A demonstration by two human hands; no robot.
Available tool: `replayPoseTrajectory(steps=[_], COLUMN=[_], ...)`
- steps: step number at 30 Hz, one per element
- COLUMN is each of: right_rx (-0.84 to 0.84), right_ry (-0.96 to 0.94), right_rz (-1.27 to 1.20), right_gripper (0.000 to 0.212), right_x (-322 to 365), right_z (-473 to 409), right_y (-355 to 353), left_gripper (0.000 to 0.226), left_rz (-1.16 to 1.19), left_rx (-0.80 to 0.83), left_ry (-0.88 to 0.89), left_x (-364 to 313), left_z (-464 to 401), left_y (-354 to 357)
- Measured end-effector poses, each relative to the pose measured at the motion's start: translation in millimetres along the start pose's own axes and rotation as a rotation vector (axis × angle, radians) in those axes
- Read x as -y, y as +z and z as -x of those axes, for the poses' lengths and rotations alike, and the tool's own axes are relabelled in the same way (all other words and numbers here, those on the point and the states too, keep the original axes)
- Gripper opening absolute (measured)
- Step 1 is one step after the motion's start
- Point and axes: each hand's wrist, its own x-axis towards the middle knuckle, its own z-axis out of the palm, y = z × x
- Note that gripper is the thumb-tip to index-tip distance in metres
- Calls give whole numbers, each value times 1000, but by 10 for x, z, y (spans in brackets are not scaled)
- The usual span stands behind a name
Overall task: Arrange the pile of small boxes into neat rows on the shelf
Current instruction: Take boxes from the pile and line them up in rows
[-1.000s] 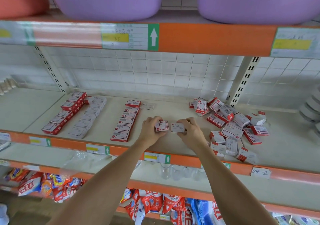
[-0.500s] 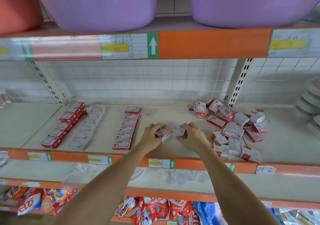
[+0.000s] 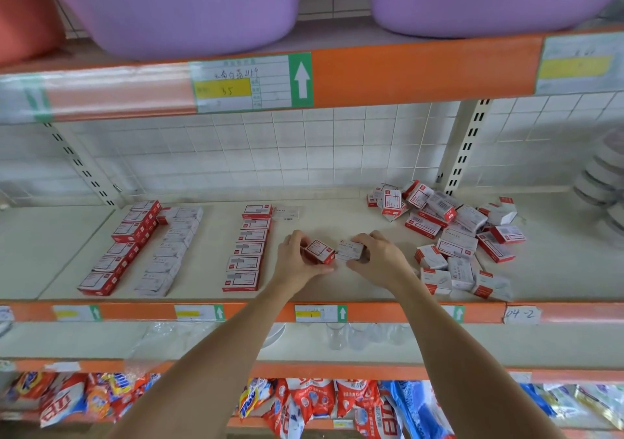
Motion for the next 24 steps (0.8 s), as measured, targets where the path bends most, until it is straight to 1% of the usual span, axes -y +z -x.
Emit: replayPoseTrajectory(steps=[2,5,11,14,17,21,24], right_rx=[5,-5,-29,-1,36,90,59], right_ry=[-6,-32,-45,-43,-27,16,18], right_rz=[1,-8,-5,-3,-20,-48,-49], right_gripper=[48,45,43,44,45,47,48], right_x=[1,-6,-7,2,24,60,116], right_z=[-2,1,-3,-1,-26,-109,-138], right_y=[-7,-4,5,-1,-18,-64,-53], left_gripper=[72,72,64,64,63,58,57], left_rz=[-31,-54,-78,-80,-99,-162,-177], left_rx=[54,96,16,-38,-47,50,84], left_ry=[51,61,82,67,81,112,121], left_x=[-6,-13,-57,-60,-85,-136,-140], left_z=[1,8,24,26,19,-23,-67], left_y=[-9,-17,-27,-20,-24,-126,-267])
